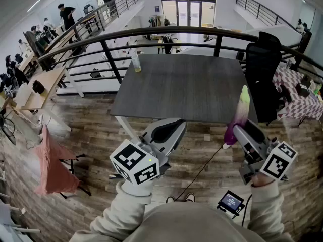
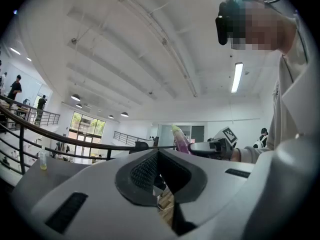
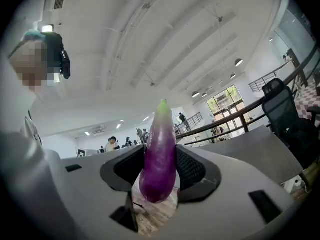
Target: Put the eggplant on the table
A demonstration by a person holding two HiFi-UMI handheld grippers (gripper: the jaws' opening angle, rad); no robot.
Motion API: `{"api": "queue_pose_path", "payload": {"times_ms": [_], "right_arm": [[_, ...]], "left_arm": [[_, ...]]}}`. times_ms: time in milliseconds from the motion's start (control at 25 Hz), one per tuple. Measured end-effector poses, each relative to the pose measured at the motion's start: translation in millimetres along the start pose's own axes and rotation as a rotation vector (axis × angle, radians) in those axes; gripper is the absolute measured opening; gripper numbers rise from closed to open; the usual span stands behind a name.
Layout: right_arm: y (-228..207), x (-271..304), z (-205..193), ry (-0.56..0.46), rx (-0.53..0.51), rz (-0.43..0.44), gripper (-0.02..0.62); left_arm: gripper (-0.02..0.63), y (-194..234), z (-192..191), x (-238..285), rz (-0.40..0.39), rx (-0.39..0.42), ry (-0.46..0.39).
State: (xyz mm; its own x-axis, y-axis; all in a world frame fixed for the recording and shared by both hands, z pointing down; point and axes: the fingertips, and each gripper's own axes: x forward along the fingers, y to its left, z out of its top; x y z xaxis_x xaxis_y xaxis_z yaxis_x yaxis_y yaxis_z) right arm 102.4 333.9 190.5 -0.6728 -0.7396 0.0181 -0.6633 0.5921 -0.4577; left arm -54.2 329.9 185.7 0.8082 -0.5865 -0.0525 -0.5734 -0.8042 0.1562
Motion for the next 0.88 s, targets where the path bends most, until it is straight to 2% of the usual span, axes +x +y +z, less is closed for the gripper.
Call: {"api": "queue_pose_path", "payload": {"times_ms": [480, 880], "right_arm": [[2.8, -2.0, -2.4, 0.005, 0.015, 0.018, 0.210], [-0.9, -8.5, -4.4, 0.013, 0.044, 0.028, 0.210]], "left_arm": [[-0.001, -14.7, -0.7, 11.6, -0.050, 0.010, 0.009], [-0.002, -20.7, -6.2, 13.8, -0.047, 0.009, 0.028]]}}
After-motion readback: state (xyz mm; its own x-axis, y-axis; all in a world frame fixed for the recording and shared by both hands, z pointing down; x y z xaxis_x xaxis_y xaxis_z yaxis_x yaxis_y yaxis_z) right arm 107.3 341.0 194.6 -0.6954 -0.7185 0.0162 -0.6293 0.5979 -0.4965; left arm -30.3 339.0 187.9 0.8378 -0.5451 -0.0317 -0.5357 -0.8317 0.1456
